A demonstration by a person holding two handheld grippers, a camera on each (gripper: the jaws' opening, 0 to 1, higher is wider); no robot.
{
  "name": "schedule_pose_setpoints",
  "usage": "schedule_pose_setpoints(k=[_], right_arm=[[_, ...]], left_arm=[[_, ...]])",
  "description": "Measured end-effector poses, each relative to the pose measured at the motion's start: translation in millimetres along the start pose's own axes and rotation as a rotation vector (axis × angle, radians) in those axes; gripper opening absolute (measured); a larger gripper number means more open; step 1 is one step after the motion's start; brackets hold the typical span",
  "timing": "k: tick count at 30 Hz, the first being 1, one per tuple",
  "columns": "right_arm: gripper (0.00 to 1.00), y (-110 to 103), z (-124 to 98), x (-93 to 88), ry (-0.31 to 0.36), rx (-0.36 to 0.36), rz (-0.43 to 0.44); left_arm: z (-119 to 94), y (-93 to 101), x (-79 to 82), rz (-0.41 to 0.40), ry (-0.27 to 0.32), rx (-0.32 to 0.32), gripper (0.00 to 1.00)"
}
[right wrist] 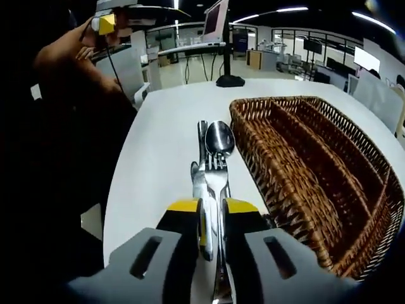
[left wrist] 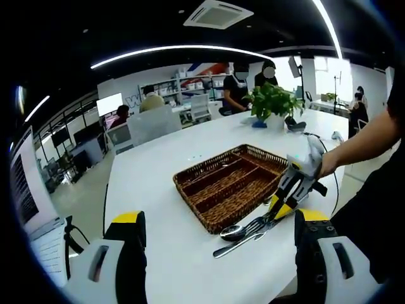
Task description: Arrange the knives, forks, and spoons in their matching storage slots by inserting each utensil handle-first until every utensil is classified and aligned in the correct compartment
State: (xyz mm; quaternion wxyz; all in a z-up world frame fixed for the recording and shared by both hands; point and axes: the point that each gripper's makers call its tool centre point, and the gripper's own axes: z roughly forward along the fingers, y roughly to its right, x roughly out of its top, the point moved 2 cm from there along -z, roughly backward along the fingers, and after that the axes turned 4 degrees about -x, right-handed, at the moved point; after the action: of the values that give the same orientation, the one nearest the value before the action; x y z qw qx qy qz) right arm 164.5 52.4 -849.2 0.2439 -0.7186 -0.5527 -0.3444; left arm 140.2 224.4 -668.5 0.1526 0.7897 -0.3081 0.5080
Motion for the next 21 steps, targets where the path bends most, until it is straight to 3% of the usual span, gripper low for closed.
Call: schedule_pose_setpoints(k=[8, 9, 10, 16, 17, 18, 21], right_arm=[[0.08, 2.0, 9.2, -4.3, 0.002, -0.010, -0.005], [0.09, 5.3, 10.9, 1.5, 0.040, -0.027, -0.019], [0.09, 3.9, 8.9, -3.0, 0.011, -0.021, -0.012], [0.04, 4.6, 10.6, -0.1, 0.072, -0.013, 0.054], [0.04, 11.6, 10.7, -1.2, 0.073, -0.053, -0.007], [0.04, 3.7, 13.3, -4.1, 0.072, -0.028, 0.019], [0.03, 2.6, 13.2, -1.6, 0.064, -0.041, -0.015]], left_arm=[[-1.6, -2.1, -1.6, -0.003, -0.005, 0.007, 0.99], [-1.6, -2.2, -1.8, -0.003, -0.003, 0.008, 0.99], [-1.5, -2.1, -2.0, -0.004, -0.004, 0.008, 0.99], [-0.3, -0.4, -4.3, -0.002, -0.013, 0.004, 0.99], [-0.2, -0.4, -4.1, -0.002, -0.012, 0.004, 0.99], [-0.1, -0.3, -3.7, -0.001, -0.012, 0.004, 0.99], [-0.2, 0.1, -2.5, 0.003, -0.011, 0.002, 0.99]])
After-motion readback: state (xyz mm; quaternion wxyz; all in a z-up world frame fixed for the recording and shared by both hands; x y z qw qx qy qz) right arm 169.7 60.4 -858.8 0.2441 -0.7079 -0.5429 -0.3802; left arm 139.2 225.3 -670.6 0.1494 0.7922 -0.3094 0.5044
